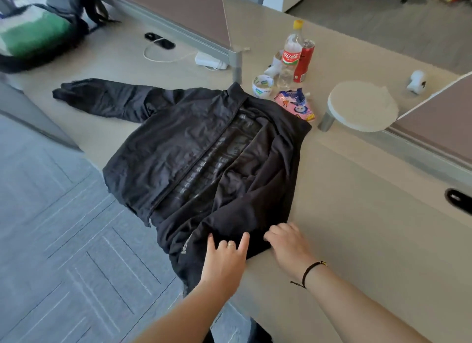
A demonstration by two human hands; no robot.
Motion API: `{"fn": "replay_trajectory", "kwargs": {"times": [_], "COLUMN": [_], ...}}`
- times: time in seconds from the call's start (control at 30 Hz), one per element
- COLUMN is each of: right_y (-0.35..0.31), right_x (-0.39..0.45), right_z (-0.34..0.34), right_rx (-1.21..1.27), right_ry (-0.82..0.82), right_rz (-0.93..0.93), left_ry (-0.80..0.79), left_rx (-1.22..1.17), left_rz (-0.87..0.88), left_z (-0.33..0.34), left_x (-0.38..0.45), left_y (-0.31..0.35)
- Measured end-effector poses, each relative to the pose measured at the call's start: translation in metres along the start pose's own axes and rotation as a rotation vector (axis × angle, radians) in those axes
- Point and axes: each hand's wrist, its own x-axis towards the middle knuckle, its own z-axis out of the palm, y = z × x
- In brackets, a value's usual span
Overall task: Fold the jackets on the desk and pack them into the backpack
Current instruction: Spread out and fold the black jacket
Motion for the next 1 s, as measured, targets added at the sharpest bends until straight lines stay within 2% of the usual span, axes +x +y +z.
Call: {"fn": "replay_trajectory", "kwargs": {"times": [0.1,0.3,0.4,0.47,0.53,0.67,0.87,1.0], "right_y": [0.009,0.052,0.082,0.093,0.095,0.079,0.041,0.016], "right_x": [-0.011,-0.013,-0.006,0.003,0.022,0.066,0.112,0.158], "right_z": [-0.002,-0.021,-0.042,-0.062,-0.086,-0.130,-0.127,-0.131], "right_rx": [-0.020,0.074,0.081,0.109,0.154,0.236,0.199,0.177], "right_ry": [-0.040,0.016,-0.065,-0.132,-0.188,-0.103,-0.132,-0.018], "right_rz": [-0.046,0.002,0.043,0.045,0.034,0.026,-0.011,0.002], "left_ry": [-0.008,0.022,0.013,0.074,0.148,0.217,0.185,0.186], "left_rx": [-0.163,-0.917,-1.233,-1.362,-1.408,-1.318,-1.152,-1.086], "left_rz": [-0.075,-0.159,-0.180,-0.216,-0.294,-0.456,-0.618,-0.679], "left_z": [-0.006,-0.022,-0.027,-0.030,-0.033,-0.037,-0.024,-0.015], "left_x": [-0.007,-0.023,-0.031,-0.034,-0.035,-0.036,-0.034,-0.024], "left_y": [0.013,0.008,0.000,-0.009,-0.025,-0.067,-0.130,-0.159]}}
